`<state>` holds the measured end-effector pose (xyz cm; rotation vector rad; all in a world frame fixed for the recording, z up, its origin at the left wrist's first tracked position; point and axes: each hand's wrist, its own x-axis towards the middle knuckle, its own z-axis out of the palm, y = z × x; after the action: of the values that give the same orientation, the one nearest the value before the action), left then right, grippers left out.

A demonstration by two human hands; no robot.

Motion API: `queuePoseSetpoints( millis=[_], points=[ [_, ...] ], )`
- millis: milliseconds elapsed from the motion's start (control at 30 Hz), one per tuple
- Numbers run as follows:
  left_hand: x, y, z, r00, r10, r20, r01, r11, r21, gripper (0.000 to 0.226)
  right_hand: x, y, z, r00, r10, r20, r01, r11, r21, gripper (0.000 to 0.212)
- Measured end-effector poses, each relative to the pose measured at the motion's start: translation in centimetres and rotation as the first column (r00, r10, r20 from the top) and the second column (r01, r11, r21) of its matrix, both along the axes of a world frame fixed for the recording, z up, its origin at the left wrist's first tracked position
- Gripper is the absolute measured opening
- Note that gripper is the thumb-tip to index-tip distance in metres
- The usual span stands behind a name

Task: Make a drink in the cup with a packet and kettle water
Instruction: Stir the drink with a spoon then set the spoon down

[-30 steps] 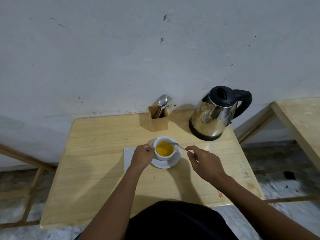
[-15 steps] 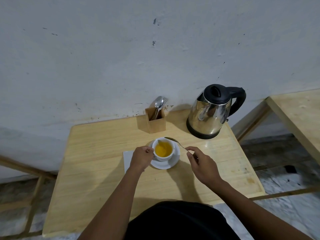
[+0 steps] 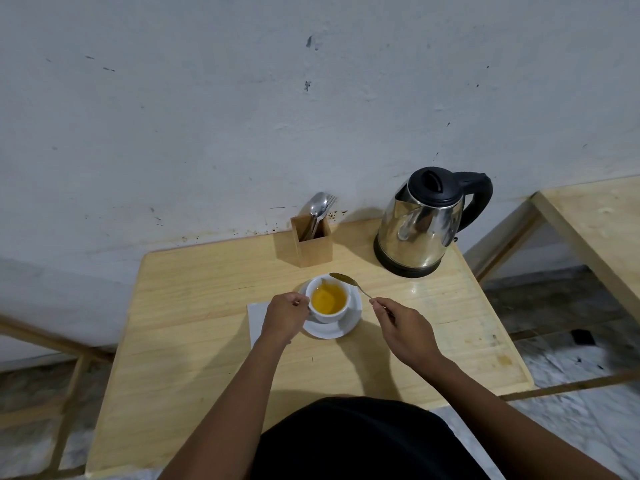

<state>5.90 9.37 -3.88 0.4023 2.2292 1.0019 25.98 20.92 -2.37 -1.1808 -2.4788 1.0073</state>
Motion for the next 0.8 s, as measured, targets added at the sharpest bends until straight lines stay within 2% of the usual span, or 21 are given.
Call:
queuePoseSetpoints(
  millis=[133, 200, 300, 400, 533, 800],
  points=[
    [0.0, 0.0, 0.0, 1.0, -0.017, -0.019, 0.017, 1.0, -0.001, 0.026, 0.0, 0.1, -0.3, 0.998, -0.042, -0.05, 0.037, 0.996, -0.082, 0.026],
    [0.1, 0.0, 0.1, 0.999, -0.023, -0.026, 0.023, 1.0, -0.002, 0.026, 0.1, 0.1, -0.2, 0.989, -0.111, -0.102, 0.092, 0.98, -0.176, 0.024],
    [0.0, 0.0, 0.1, 0.999, -0.02, -0.024, 0.02, 1.0, -0.007, 0.025, 0.4, 0.3, -0.5, 0.955, -0.258, -0.146, 0.198, 0.923, -0.331, 0.026],
    [0.0, 0.0, 0.1, 0.999, -0.028, -0.027, 0.028, 1.0, -0.008, 0.026, 0.7, 0.8, -1.5, 0.923, -0.359, -0.14, 0.273, 0.866, -0.418, 0.025],
    [0.0, 0.0, 0.1, 0.999, -0.027, -0.024, 0.027, 0.999, -0.021, 0.026, 0.6, 1.4, -3.2, 0.917, -0.386, -0.097, 0.307, 0.841, -0.446, 0.024],
    [-0.1, 0.2, -0.1, 1.0, -0.011, -0.017, 0.011, 1.0, -0.015, 0.026, -1.3, 2.0, -5.6, 0.93, -0.367, 0.001, 0.335, 0.85, -0.407, 0.025]
  ],
)
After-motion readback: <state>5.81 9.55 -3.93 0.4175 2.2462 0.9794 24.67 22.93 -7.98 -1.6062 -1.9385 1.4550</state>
